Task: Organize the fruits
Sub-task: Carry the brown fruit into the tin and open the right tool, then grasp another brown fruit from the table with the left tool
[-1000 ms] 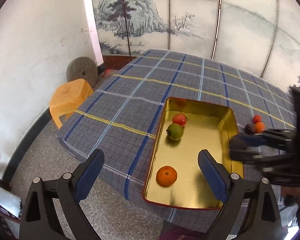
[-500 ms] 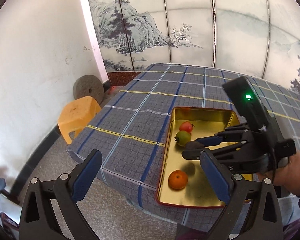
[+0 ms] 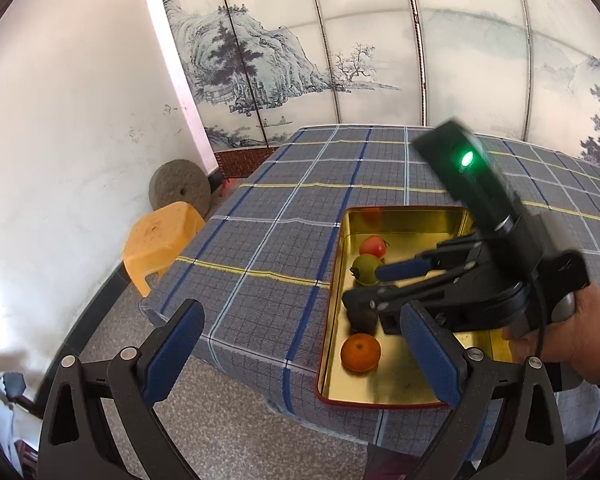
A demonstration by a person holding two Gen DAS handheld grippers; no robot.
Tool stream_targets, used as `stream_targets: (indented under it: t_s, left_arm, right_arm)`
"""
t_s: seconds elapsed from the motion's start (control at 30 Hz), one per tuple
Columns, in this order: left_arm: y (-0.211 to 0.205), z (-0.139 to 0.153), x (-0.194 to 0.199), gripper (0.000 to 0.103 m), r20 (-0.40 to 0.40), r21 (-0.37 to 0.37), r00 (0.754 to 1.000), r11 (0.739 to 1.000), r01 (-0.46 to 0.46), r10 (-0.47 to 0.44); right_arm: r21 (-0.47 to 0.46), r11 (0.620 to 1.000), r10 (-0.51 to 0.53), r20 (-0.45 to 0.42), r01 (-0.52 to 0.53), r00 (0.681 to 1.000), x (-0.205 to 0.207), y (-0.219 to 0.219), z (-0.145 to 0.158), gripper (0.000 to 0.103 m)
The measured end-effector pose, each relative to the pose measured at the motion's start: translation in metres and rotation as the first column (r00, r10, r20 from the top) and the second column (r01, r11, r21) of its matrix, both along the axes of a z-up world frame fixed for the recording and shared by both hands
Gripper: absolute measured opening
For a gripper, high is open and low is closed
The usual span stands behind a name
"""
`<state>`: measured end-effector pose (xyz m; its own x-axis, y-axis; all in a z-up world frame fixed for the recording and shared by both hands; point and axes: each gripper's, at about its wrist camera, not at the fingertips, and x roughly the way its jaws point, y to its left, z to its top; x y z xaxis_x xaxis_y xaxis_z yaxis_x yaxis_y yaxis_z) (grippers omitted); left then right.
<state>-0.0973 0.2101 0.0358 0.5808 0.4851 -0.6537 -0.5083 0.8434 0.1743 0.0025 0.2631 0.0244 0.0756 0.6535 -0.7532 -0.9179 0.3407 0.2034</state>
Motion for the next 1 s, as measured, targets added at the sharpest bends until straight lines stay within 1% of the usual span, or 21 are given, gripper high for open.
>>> stream_targets:
  t_s: [0.13, 0.2, 0.23, 0.27, 0.33, 0.4, 0.47, 0.5, 0.57, 0.6, 0.63, 0.67, 0.7, 0.77, 0.8, 0.83, 0.87, 0.9, 0.97, 1.0]
  left_arm:
    - [0.0, -0.001, 0.0, 0.098, 0.003, -0.005, 1.0, 1.0, 0.001, -0.001]
    - [0.0, -0.003, 0.001, 0.098, -0.005, -0.014, 1.0, 1.0, 0.005, -0.005]
    - [-0.001, -0.004, 0.002, 0.098, -0.01, -0.018, 1.0, 1.0, 0.01, -0.01]
    - [-0.002, -0.005, 0.002, 0.098, -0.011, -0.021, 1.0, 1.0, 0.018, -0.018]
    - [-0.007, -0.005, 0.002, 0.098, -0.007, -0.034, 0.998, 0.998, 0.06, -0.06]
    - [-0.011, -0.004, 0.004, 0.098, -0.005, -0.065, 0.993, 0.991, 0.117, -0.118]
    - [-0.02, -0.002, 0.006, 0.098, 0.02, -0.087, 0.981, 0.977, 0.195, -0.194]
    - [-0.024, 0.0, 0.007, 0.098, 0.026, -0.089, 0.976, 0.972, 0.217, -0.215]
    - [-0.041, 0.003, 0.014, 0.098, 0.039, -0.077, 0.954, 0.951, 0.3, -0.298]
    - [-0.048, 0.005, 0.017, 0.098, 0.045, -0.063, 0.944, 0.943, 0.328, -0.325]
    - [-0.056, 0.007, 0.02, 0.098, 0.052, -0.055, 0.934, 0.932, 0.357, -0.354]
    - [-0.065, 0.008, 0.024, 0.098, 0.055, -0.048, 0.916, 0.915, 0.401, -0.398]
    - [-0.077, 0.009, 0.033, 0.098, 0.035, -0.037, 0.894, 0.893, 0.448, -0.447]
    - [-0.091, 0.01, 0.047, 0.098, -0.018, -0.03, 0.869, 0.869, 0.494, -0.495]
    - [-0.1, 0.01, 0.057, 0.098, -0.048, -0.034, 0.846, 0.847, 0.53, -0.531]
    - [-0.108, 0.01, 0.068, 0.098, -0.07, -0.033, 0.818, 0.82, 0.571, -0.572]
    - [-0.115, 0.01, 0.075, 0.098, -0.089, -0.031, 0.795, 0.8, 0.6, -0.6]
    - [-0.125, 0.009, 0.088, 0.098, -0.123, -0.043, 0.754, 0.762, 0.646, -0.645]
    - [-0.14, 0.005, 0.108, 0.098, -0.17, -0.079, 0.686, 0.704, 0.706, -0.707]
    - [-0.148, 0.002, 0.12, 0.098, -0.2, -0.087, 0.643, 0.667, 0.74, -0.74]
  right_arm:
    - [0.097, 0.995, -0.018, -0.001, 0.018, 1.0, 0.002, -0.019, 0.017, 0.05]
    - [0.157, 0.987, -0.044, -0.003, 0.044, 0.999, 0.004, -0.038, 0.028, 0.059]
    - [0.173, 0.983, -0.056, 0.0, 0.056, 0.998, 0.004, -0.045, 0.031, 0.06]
    - [0.2, 0.977, -0.079, 0.007, 0.076, 0.997, 0.004, -0.061, 0.035, 0.061]
    - [0.224, 0.968, -0.117, 0.02, 0.109, 0.993, 0.005, -0.085, 0.039, 0.061]
    - [0.243, 0.957, -0.173, 0.047, 0.156, 0.984, 0.003, -0.119, 0.042, 0.062]
    - [0.237, 0.947, -0.243, 0.084, 0.218, 0.966, 0.004, -0.157, 0.04, 0.062]
    - [0.228, 0.94, -0.282, 0.096, 0.254, 0.955, 0.006, -0.177, 0.038, 0.062]
    - [0.2, 0.921, -0.362, 0.121, 0.334, 0.924, 0.014, -0.217, 0.029, 0.062]
    - [0.171, 0.906, -0.413, 0.152, 0.388, 0.898, 0.019, -0.243, 0.023, 0.062]
    - [0.15, 0.894, -0.444, 0.173, 0.422, 0.879, 0.022, -0.257, 0.018, 0.062]
    - [0.132, 0.88, -0.475, 0.189, 0.457, 0.86, 0.026, -0.273, 0.013, 0.062]
    - [0.119, 0.856, -0.516, 0.199, 0.503, 0.833, 0.03, -0.295, 0.007, 0.062]
    - [0.121, 0.824, -0.567, 0.202, 0.554, 0.799, 0.037, -0.326, 0.002, 0.062]
    - [0.124, 0.808, -0.588, 0.201, 0.575, 0.783, 0.04, -0.34, 0.0, 0.062]
    - [0.129, 0.799, -0.601, 0.195, 0.588, 0.775, 0.042, -0.349, -0.002, 0.062]
    - [0.141, 0.785, -0.619, 0.178, 0.603, 0.765, 0.044, -0.36, -0.004, 0.062]
    - [0.156, 0.774, -0.633, 0.157, 0.614, 0.758, 0.046, -0.371, -0.006, 0.062]
    - [0.176, 0.759, -0.649, 0.13, 0.627, 0.749, 0.048, -0.388, -0.01, 0.062]
    - [0.184, 0.754, -0.654, 0.116, 0.631, 0.748, 0.049, -0.394, -0.014, 0.063]
